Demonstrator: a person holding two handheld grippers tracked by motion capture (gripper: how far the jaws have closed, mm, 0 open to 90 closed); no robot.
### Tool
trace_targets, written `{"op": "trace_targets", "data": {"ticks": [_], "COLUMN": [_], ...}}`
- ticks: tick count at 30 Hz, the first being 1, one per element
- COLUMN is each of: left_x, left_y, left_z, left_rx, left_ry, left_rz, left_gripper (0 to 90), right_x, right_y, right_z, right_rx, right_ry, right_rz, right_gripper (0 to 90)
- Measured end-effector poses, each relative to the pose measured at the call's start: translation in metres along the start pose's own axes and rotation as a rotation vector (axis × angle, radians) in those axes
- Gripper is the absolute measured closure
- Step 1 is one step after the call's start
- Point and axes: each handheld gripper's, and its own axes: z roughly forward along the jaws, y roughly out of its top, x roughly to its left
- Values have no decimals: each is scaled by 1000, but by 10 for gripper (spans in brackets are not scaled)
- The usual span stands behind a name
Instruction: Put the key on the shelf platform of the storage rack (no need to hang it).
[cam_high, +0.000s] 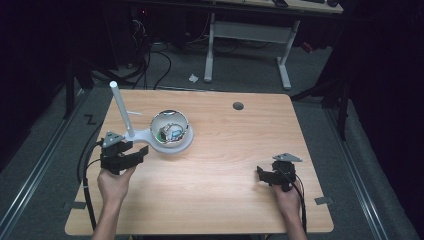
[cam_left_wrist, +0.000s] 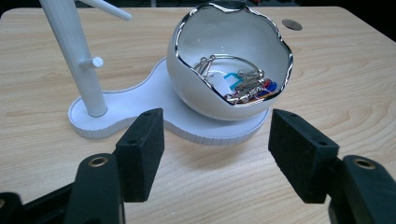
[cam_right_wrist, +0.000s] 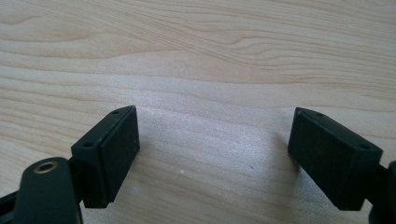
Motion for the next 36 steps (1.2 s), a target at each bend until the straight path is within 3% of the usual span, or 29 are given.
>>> {"op": "trace_targets", "data": {"ticks": [24, 36], "left_x": [-3, -4], "left_y": [-28, -41], "left_z": [16, 24], "left_rx": [62, 84], "left_ry": [-3, -11], "left_rz": [2, -21], "left_gripper": [359, 358], "right_x": [0, 0], "right_y": [0, 0], "right_z": [0, 0], "right_rx": [0, 0], "right_ry": [-1, -1], "right_rz": [1, 1], "right_gripper": [166, 166]}}
